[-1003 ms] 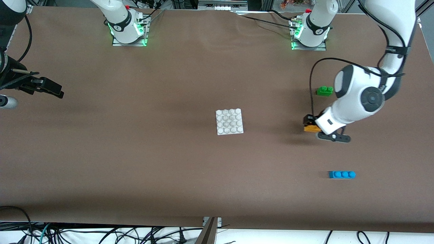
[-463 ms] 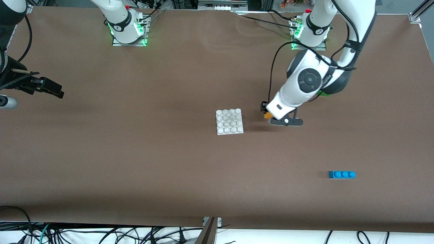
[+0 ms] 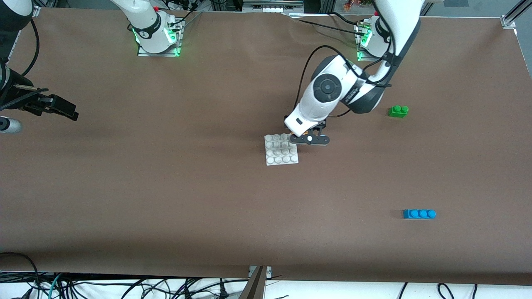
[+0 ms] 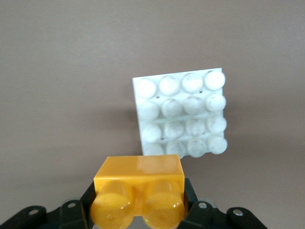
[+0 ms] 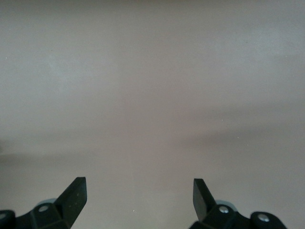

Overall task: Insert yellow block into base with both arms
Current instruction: 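Carry the yellow block with the left gripper over the white base plate, then lower the yellow block onto the base plate studs and press down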

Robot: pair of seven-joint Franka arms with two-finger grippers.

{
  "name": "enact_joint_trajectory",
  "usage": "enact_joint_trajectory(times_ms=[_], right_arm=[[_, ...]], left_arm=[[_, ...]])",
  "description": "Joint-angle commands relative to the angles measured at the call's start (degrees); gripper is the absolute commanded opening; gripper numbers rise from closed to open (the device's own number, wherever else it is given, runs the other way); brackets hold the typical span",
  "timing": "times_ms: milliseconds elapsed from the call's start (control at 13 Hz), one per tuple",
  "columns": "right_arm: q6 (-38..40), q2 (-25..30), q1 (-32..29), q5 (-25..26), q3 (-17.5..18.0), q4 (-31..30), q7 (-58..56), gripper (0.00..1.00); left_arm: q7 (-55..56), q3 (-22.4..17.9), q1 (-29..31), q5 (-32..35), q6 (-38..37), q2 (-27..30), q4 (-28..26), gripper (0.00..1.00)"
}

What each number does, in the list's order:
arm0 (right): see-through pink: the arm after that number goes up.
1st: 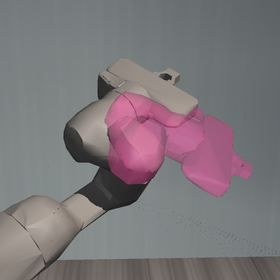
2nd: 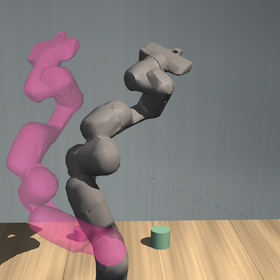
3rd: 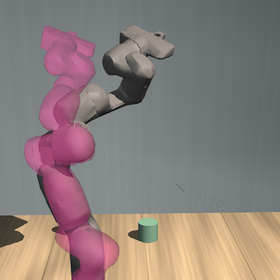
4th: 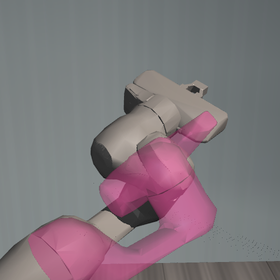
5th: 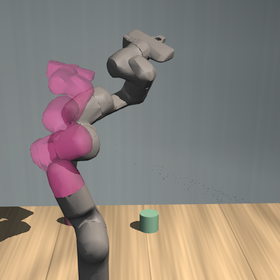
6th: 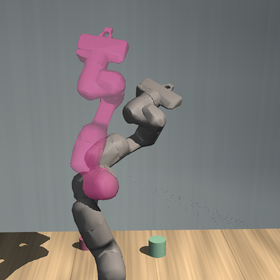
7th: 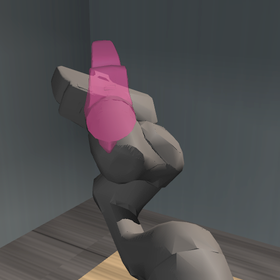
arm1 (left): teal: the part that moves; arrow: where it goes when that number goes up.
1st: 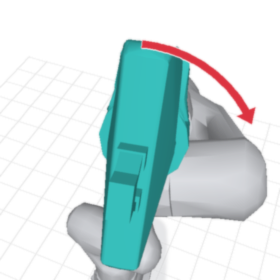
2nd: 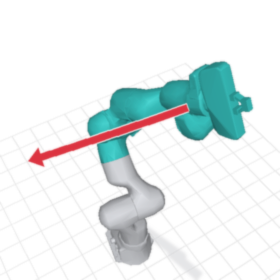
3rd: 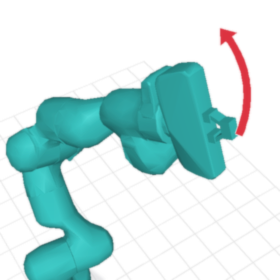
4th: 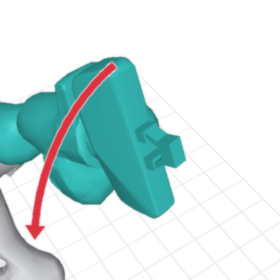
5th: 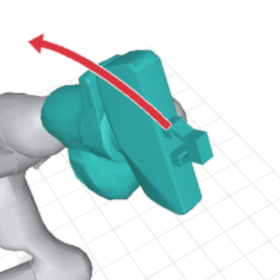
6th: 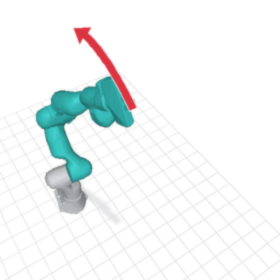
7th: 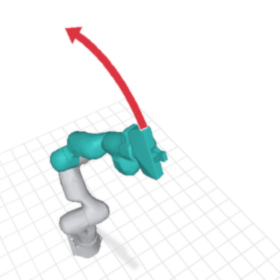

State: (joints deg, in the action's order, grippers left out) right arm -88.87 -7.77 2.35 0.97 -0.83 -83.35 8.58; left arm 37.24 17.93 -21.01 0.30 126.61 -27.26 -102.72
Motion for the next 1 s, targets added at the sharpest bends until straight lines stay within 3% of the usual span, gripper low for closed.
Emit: enact_joint_trajectory(times_ms=[0, 309, 926], right_arm=[[0.54, 0.39, -0.33, -0.17, 0.21, -0.06, -0.05, 0.99], [0.54, 0.39, -0.33, -0.26, 0.21, -0.15, -0.05, 0.99], [0.53, 0.39, -0.42, -0.26, 0.12, -0.15, -0.05, 0.99]], left_arm=[[3.63, -0.62, -2.19, 4.6, -0.67, -5.51, 6.82, 0.38], [4.24, -0.79, -4.56, 8.48, -0.58, -9.82, 10.69, 0.38], [7.23, -1.14, -6.5, 12.26, 2.06, -12.9, 11.23, 0.38]])
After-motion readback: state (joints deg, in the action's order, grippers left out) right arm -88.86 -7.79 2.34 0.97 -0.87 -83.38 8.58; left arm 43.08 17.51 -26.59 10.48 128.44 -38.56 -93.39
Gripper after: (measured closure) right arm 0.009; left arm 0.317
